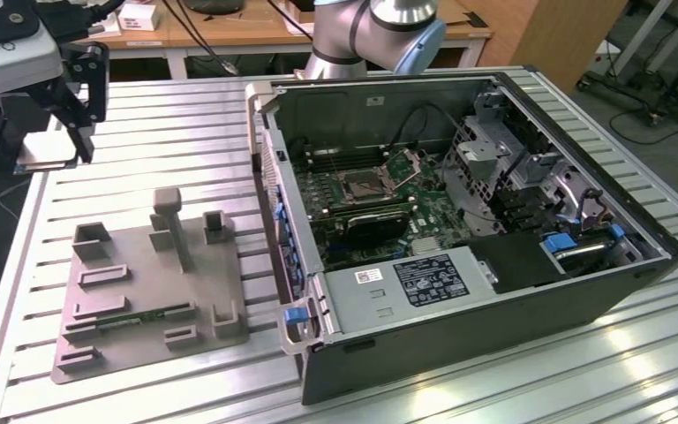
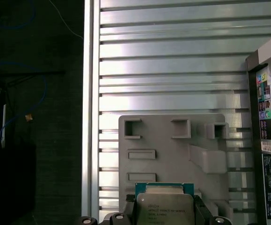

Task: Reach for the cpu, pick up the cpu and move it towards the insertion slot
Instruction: 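Pick up the cpu and move it towards the insertion slot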

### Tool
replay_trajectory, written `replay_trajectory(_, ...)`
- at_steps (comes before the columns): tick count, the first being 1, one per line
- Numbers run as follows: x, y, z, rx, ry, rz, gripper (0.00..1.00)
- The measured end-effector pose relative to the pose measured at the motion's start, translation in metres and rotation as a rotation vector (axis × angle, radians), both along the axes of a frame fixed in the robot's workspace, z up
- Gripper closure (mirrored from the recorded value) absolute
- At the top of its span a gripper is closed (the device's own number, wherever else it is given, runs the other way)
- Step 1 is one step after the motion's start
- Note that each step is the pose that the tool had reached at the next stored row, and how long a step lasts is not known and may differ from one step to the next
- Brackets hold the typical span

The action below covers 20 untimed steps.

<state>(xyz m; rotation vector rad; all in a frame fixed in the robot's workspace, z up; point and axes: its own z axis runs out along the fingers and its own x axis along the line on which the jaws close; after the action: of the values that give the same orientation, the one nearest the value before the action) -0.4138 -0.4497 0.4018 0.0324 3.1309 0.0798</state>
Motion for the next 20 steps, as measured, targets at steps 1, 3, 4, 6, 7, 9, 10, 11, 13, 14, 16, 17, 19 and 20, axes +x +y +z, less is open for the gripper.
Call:
replay_trajectory(1,0.0002,0.0,0.0,0.0,-0.0001,0.0,0.45)
replay_trajectory(3,0.0005,0.0,0.0,-0.0001,-0.0002,0.0,0.45)
replay_trajectory(4,0.0007,0.0,0.0,0.0,-0.0003,0.0,0.45)
replay_trajectory(6,0.0012,0.0,0.0,0.0,-0.0004,0.0,0.45)
replay_trajectory(7,0.0014,0.0,0.0,0.0,-0.0005,0.0,0.45)
replay_trajectory(9,0.0017,0.0,-0.0001,0.0,-0.0007,0.0,0.45)
replay_trajectory(10,0.0019,0.0,-0.0001,0.0,-0.0007,0.0,0.45)
replay_trajectory(11,0.0021,0.0,-0.0001,0.0,-0.0007,0.0,0.45)
replay_trajectory(13,0.0025,0.0,-0.0001,0.0,-0.0008,0.0,0.45)
replay_trajectory(14,0.0027,0.0,-0.0001,0.0,-0.0009,0.0,0.45)
replay_trajectory(16,0.0031,0.0,-0.0002,0.0,-0.0011,0.0,0.45)
replay_trajectory(17,0.0033,0.0,-0.0001,0.0,-0.0011,0.0,0.45)
replay_trajectory(19,0.0037,0.0,-0.0002,0.0,-0.0013,0.0,0.45)
replay_trajectory(20,0.0039,0.0,-0.0002,0.0,-0.0014,0.0,0.45)
